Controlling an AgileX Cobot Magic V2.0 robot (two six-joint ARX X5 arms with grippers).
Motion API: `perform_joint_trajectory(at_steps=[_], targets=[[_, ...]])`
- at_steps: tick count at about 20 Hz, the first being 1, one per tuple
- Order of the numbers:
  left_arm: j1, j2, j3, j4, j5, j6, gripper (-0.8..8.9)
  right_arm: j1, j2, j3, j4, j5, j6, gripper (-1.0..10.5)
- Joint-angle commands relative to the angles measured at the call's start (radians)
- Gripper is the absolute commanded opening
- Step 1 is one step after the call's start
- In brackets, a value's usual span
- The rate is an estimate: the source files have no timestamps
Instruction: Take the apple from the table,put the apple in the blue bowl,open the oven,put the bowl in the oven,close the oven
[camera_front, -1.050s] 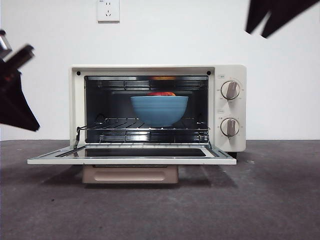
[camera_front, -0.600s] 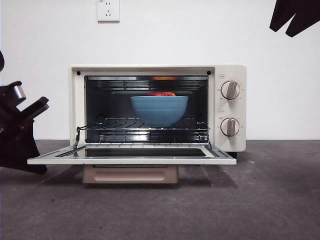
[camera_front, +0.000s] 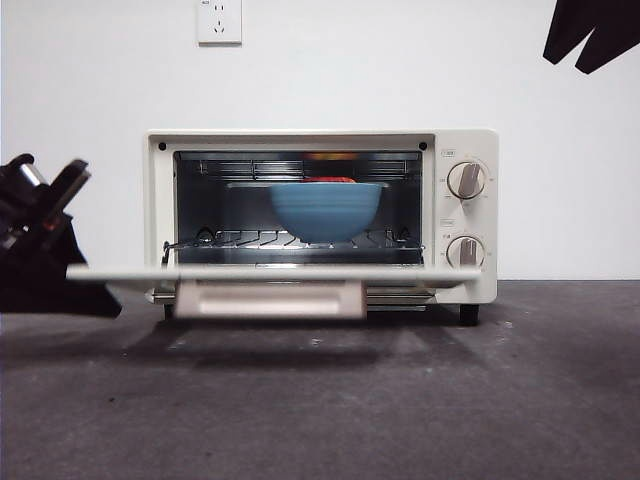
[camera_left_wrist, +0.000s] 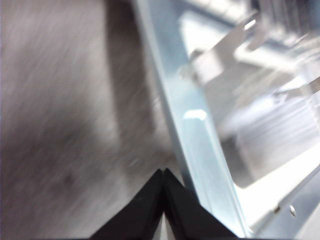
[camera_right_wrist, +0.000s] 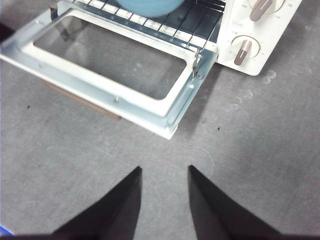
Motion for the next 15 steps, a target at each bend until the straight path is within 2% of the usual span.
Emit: perform_joint_trajectory(at_steps=[1,9,12,15], targets=[[-0.011,0.011,0.022,0.103,0.102,-0.082,0.06,0.011,0.003,0.004,0.01,0.004,0.031,1.5],[0.032,0.011,0.023,0.36,0.103,-0.227,0.06,0.011,0.004,0.004,0.01,0.003,0.053,1.5],[0.037,0.011,0.023,0.488,0.068,-0.298,0.06,0.011,0.004,0.004,0.01,0.004,0.06,1.5],[0.037,0.011,0.023,0.546,0.05,-0.336,0.06,0.011,0.004,0.004,0.01,0.003,0.061,1.5]])
